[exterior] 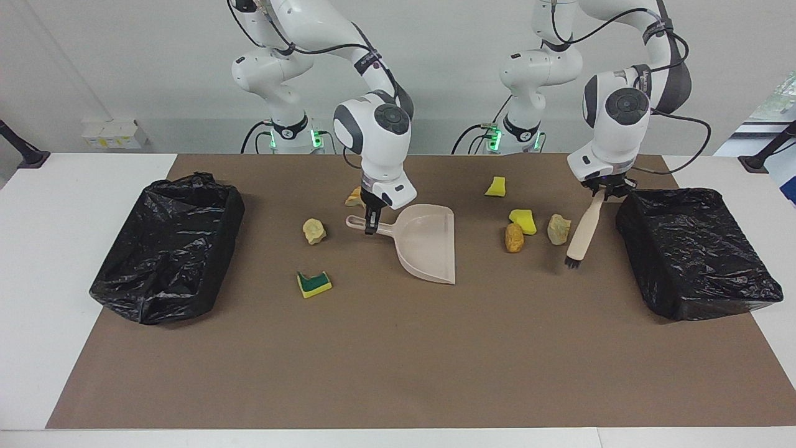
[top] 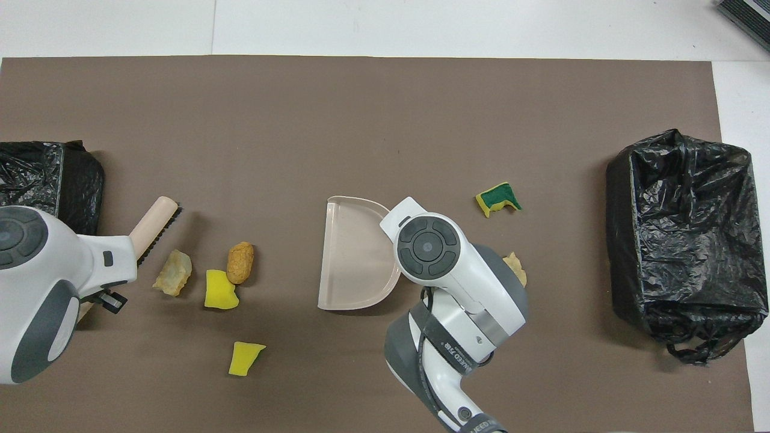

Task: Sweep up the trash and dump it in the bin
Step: 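Sweep the bread and sponge pieces into the dustpan with the left gripper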

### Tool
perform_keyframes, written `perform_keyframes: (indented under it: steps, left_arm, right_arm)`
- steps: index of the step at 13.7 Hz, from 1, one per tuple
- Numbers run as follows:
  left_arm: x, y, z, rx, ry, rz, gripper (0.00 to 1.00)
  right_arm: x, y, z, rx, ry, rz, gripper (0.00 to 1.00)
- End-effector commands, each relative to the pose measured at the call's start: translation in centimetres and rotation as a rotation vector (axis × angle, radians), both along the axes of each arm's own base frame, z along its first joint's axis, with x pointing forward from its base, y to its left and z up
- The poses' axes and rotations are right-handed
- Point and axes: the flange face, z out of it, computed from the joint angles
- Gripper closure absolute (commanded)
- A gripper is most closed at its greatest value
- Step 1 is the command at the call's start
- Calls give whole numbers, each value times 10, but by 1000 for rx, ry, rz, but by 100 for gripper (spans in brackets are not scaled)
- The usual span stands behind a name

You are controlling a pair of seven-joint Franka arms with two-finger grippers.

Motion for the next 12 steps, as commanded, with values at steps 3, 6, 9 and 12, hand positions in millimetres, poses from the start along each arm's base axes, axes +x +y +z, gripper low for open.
perform_keyframes:
  steps: [3,6,9,12]
  left_arm:
    - [-44,6,-15,95,-91,353,100]
    - [-54,0,-27,125,-105,445,100]
    - [-68,-17,-43,94,-78,501,100]
    - [-74,-54,-49,44,-62,565,100]
  right_arm:
    - [-6,-1,-4,-16,30,30,100]
    - [-6,-1,-5,-17,31,30,100]
    - [-6,-2,-5,-18,33,31,100]
    - [-7,-2,-5,-21,37,31,100]
